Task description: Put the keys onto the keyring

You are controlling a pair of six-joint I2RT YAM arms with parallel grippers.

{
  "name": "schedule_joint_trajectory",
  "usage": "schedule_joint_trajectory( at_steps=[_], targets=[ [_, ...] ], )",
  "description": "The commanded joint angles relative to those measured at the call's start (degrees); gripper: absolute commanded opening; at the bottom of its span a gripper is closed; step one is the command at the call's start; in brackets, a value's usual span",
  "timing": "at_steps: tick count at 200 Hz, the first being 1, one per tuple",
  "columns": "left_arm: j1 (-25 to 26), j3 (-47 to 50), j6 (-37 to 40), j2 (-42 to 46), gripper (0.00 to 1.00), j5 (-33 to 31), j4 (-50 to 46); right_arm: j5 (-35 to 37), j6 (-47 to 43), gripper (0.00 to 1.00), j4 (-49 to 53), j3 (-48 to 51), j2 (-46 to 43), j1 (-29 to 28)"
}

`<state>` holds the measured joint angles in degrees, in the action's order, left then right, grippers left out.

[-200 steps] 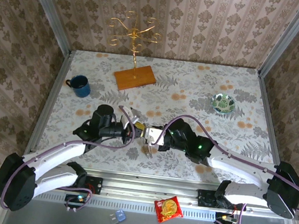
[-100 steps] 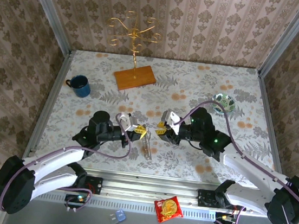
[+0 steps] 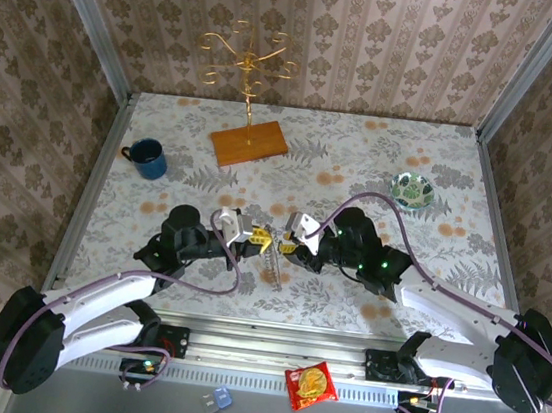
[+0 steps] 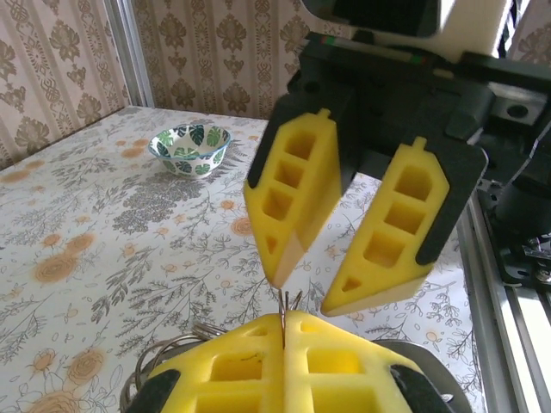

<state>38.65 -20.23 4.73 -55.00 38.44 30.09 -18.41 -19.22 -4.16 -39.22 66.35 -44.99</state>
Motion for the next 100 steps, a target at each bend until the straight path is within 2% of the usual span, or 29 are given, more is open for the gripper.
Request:
schedule_joint_trajectory(
  at_steps=[1, 18, 66, 100],
  targets=[
    [0.4, 0.4, -0.9, -0.2, 0.00, 0.0, 4.1, 5.1, -3.3, 0.26, -1.2, 0.8, -1.6, -1.1],
    [0.5, 0.4, -1.3, -0.6, 0.00, -0.1, 4.7, 5.9, -3.7, 0.23, -1.9, 1.1, -1.8, -1.6],
    [0.7, 0.4, -1.8, -1.0, 0.00, -0.1, 5.1, 7.5, -4.7, 0.21, -2.7, 0.9, -1.5, -2.5],
    [0.7, 0.4, -2.0, -0.9, 0.00, -0.5, 5.2, 7.3, -5.5, 0.15, -2.4, 0.6, -1.2, -3.0]
  ],
)
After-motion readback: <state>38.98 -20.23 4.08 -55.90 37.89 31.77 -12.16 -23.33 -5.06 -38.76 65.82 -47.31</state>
